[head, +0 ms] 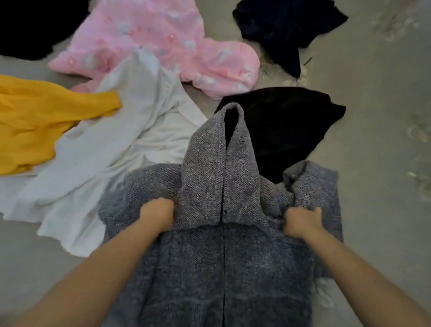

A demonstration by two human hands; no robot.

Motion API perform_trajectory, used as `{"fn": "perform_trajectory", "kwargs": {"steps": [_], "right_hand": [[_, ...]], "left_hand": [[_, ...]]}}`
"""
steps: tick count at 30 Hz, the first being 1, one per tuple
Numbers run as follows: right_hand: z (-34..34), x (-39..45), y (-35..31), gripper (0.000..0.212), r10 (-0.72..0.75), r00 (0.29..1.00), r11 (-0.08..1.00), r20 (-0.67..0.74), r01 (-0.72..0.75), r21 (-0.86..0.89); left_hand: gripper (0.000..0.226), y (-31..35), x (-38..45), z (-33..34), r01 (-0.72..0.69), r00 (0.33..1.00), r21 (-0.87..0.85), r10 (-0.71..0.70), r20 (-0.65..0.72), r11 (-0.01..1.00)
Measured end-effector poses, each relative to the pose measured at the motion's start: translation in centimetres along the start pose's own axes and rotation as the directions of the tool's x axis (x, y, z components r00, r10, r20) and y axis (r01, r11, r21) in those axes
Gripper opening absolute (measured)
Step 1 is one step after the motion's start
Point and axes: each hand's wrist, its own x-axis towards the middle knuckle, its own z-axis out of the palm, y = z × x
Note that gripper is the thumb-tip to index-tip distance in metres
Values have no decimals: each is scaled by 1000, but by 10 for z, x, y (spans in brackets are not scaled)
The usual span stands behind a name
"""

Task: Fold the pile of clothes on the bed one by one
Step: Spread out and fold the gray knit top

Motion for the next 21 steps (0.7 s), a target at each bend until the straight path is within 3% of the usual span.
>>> {"fn": "perform_trajectory", "kwargs": {"steps": [1, 3, 5, 6, 9, 12, 16, 21], "right_hand": [[-6, 8, -3, 29, -33, 999, 998, -8, 33, 60], [-19, 26, -11, 16, -65, 980, 972, -186, 104, 211], [-34, 46, -26, 28, -21, 914, 924, -406, 173, 342], [-39, 56, -37, 36, -12, 896, 914, -444, 190, 359], [-44, 78, -71, 33, -44, 921, 927, -387, 182, 328], [-57, 82, -75, 17, -25, 898, 904, -439, 208, 373], [-132, 78, -45, 19, 35, 697, 887, -717, 308, 343], [-274, 77, -28, 21, 181, 355, 886, -917, 345, 309]], "left_hand": [[15, 1, 7, -1, -8, 998, -94, 3, -61, 996], [20, 7, 25, -8, -34, 973, -259, -27, -229, 965], [27, 15, 46, -15, -49, 939, -349, -76, -336, 936], [32, 19, 56, -17, -31, 932, -386, -113, -345, 922], [30, 29, 79, -13, 24, 938, -493, -190, -290, 870], [20, 26, 79, -19, -56, 885, -566, -222, -410, 822], [20, 8, 69, -86, -273, 696, -523, -210, -687, 807], [19, -7, 70, -231, -414, 358, -373, -228, -905, 830]]}}
